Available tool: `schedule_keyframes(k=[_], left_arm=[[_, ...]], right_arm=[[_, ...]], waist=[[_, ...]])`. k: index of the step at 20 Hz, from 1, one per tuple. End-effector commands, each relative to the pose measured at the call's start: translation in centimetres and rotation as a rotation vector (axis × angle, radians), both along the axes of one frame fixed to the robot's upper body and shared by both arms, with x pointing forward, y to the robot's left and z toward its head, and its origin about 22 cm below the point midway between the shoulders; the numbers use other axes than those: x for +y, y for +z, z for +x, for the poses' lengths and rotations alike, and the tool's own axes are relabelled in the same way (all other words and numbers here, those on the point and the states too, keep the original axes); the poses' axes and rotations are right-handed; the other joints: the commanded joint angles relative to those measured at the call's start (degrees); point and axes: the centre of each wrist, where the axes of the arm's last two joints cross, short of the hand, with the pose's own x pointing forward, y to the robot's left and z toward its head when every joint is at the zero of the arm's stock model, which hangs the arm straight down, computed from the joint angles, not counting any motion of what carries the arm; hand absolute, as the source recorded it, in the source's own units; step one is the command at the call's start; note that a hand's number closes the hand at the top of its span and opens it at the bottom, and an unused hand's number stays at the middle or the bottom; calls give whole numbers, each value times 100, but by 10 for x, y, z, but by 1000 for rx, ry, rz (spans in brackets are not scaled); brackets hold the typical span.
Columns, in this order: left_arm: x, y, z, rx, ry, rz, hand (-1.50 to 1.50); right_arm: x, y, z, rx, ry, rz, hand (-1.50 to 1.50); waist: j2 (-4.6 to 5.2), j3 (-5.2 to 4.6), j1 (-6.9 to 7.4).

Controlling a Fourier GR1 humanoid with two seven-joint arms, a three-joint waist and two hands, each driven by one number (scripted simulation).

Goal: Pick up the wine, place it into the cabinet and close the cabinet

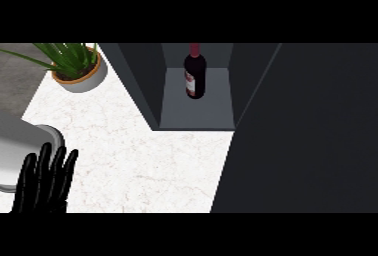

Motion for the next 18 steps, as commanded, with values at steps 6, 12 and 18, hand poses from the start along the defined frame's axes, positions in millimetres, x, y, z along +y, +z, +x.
schedule_keyframes(k=[6, 12, 18], left_arm=[[65, 11, -1, -20, 44, 8, -150], [71, 21, 0, 2, 62, 43, -150], [88, 20, 6, 15, 40, 22, -150]], right_arm=[[30, 17, -40, -57, 240, 38, 150], [61, 16, -50, -63, 271, 29, 150], [80, 10, -53, -41, 258, 75, 150]], waist=[[-29, -9, 6], [-24, -5, -30], [-53, -17, -21]])
